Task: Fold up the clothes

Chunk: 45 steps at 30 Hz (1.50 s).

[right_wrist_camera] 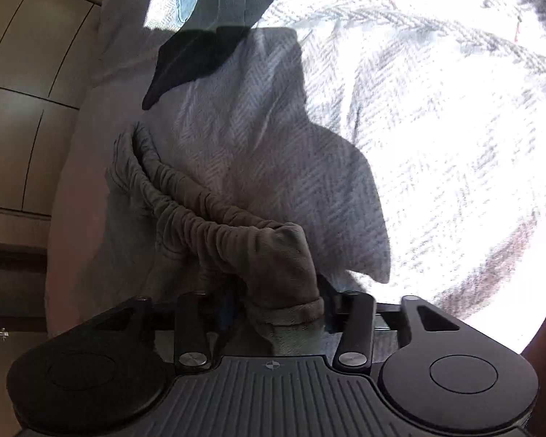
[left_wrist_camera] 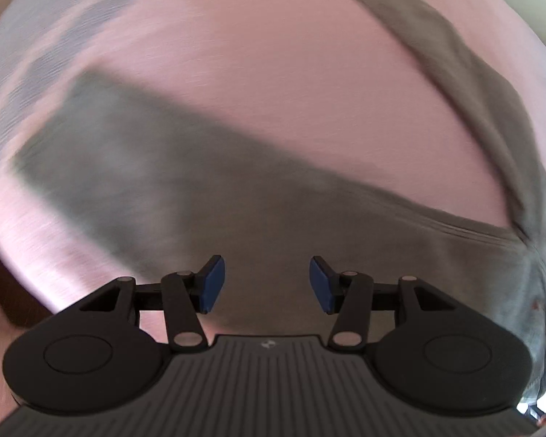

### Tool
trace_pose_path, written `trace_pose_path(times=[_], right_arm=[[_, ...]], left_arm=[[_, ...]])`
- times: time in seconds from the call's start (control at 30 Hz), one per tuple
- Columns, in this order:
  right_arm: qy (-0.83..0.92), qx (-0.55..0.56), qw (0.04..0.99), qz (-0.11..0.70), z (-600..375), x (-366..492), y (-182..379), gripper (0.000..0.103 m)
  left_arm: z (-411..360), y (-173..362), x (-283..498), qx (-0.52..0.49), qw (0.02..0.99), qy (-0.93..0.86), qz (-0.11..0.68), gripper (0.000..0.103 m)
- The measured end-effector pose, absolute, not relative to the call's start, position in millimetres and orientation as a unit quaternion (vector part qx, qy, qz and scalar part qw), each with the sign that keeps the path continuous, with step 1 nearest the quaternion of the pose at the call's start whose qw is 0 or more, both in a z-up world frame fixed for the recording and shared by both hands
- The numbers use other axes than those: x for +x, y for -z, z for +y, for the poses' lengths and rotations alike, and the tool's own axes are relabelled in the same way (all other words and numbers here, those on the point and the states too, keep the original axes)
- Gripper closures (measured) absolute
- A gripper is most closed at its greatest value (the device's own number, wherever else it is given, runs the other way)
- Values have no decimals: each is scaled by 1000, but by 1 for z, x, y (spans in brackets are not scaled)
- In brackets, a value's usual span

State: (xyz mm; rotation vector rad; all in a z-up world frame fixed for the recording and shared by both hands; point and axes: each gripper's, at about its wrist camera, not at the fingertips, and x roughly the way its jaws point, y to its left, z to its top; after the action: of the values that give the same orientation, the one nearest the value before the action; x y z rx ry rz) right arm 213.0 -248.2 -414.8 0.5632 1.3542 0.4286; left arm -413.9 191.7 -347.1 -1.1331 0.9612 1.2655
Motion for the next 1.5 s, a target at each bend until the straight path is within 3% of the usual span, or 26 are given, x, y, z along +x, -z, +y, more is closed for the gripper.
trace_pose_path(times=[0.27, 0.47, 0.5, 0.53, 0.57, 0.6, 0.63, 0.7, 0.8, 0.87, 0.93, 0.97, 1.03, 1.17, 1.3, 1.37, 1.5], right_arm=[[-153, 288, 723, 609, -265, 197, 420, 41], [-165, 276, 724, 610, -243, 183, 420, 41], [-163, 276, 725, 609, -243, 181, 418, 41], [-161, 278, 727, 607, -246, 177, 413, 41], [-159, 277, 729, 605, -247, 173, 409, 44], [-157, 270, 733, 605, -245, 173, 408, 55], [-149, 254, 738, 607, -244, 171, 406, 83], [-141, 244, 742, 609, -245, 170, 407, 87], [-128, 219, 758, 600, -245, 161, 405, 88], [-116, 219, 760, 601, -241, 155, 409, 87], [-107, 219, 762, 600, -239, 147, 404, 81], [-101, 197, 767, 602, -236, 143, 395, 57], [-89, 117, 790, 596, -228, 132, 373, 30], [-125, -71, 847, 512, -192, 98, 326, 30], [-220, -138, 845, 467, -139, 74, 320, 30], [-262, -151, 826, 475, -114, 66, 337, 30], [-258, -191, 760, 565, -100, 62, 407, 31]], left_arm=[[185, 369, -553, -546, 443, -661, 264, 51], [200, 405, -596, -571, 427, -678, 179, 53], [203, 408, -598, -572, 430, -677, 172, 61], [206, 406, -598, -565, 439, -678, 166, 81], [209, 400, -597, -552, 454, -680, 165, 94], [212, 394, -596, -538, 469, -681, 164, 99], [215, 385, -593, -518, 491, -682, 160, 99], [216, 355, -578, -444, 569, -673, 159, 99], [216, 346, -567, -353, 623, -662, 221, 96], [227, 386, -587, -416, 571, -648, 284, 92], [229, 404, -604, -459, 547, -641, 282, 89], [229, 400, -605, -459, 546, -642, 282, 87], [233, 383, -601, -440, 537, -652, 304, 81], [233, 341, -605, -353, 488, -727, 329, 75], [246, 338, -577, -315, 535, -700, 352, 69], [254, 359, -547, -338, 566, -640, 396, 62], [256, 402, -510, -376, 536, -592, 471, 64]])
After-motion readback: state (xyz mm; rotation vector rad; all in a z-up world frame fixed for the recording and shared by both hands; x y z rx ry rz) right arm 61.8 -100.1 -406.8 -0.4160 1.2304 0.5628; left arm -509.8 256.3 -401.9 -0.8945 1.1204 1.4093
